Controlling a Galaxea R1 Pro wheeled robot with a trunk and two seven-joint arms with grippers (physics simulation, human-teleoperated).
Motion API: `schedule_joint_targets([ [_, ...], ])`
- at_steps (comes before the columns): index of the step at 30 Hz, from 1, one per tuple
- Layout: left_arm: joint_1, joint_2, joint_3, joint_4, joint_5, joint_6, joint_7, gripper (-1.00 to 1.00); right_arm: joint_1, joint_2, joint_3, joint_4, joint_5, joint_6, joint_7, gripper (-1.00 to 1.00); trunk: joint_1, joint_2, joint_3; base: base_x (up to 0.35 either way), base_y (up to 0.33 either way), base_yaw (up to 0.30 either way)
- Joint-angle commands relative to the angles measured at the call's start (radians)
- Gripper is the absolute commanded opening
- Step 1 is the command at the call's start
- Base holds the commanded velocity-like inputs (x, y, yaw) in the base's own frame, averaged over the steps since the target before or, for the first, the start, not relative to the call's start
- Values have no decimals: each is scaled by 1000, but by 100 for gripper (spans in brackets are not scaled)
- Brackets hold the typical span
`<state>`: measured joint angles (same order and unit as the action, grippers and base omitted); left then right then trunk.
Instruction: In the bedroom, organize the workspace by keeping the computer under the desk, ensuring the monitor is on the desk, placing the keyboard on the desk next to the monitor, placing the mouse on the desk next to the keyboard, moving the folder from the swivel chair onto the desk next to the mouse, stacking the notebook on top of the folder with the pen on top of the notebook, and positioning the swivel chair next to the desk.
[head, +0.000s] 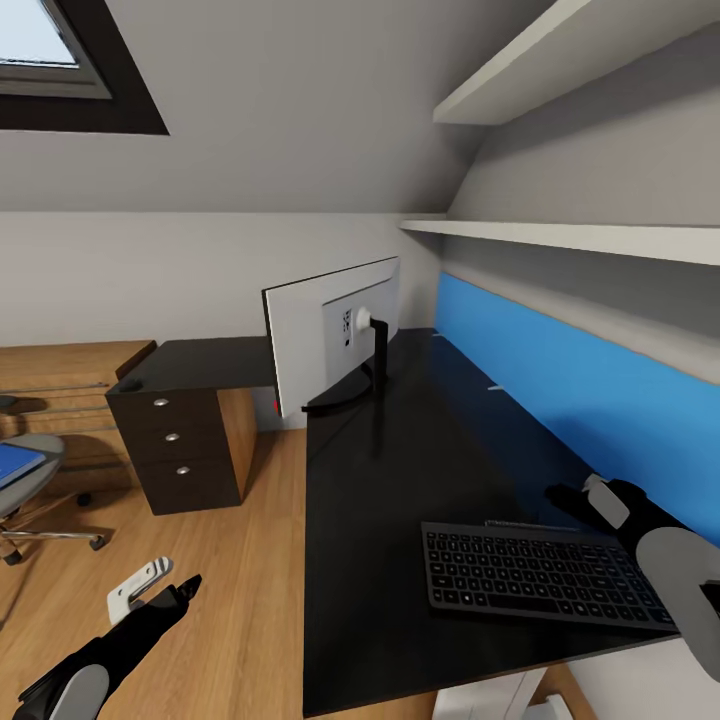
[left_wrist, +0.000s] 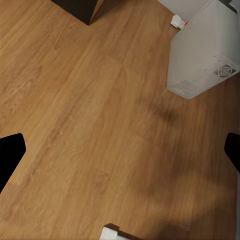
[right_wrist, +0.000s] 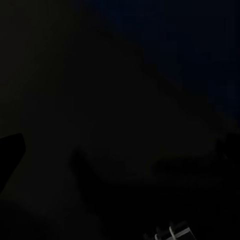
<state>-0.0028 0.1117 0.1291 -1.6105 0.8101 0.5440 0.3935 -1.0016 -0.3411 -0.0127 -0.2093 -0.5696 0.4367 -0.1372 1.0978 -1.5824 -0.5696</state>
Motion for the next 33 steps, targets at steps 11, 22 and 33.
schedule_joint_targets([
  [11,0,0,-2,-2,10,5,8,100,0,0,-1,-2,-7,5,-7,100,0,-1,-1,-47,0,0],
  [22,0,-1,-2,-1,10,5,8,100,0,1,-1,-2,-7,4,-7,100,0,-1,-1,-154,0,0],
  [33,0,-1,-5,0,10,6,7,100,0,1,-1,-2,-7,4,-7,100,0,-1,-1,-115,0,0],
])
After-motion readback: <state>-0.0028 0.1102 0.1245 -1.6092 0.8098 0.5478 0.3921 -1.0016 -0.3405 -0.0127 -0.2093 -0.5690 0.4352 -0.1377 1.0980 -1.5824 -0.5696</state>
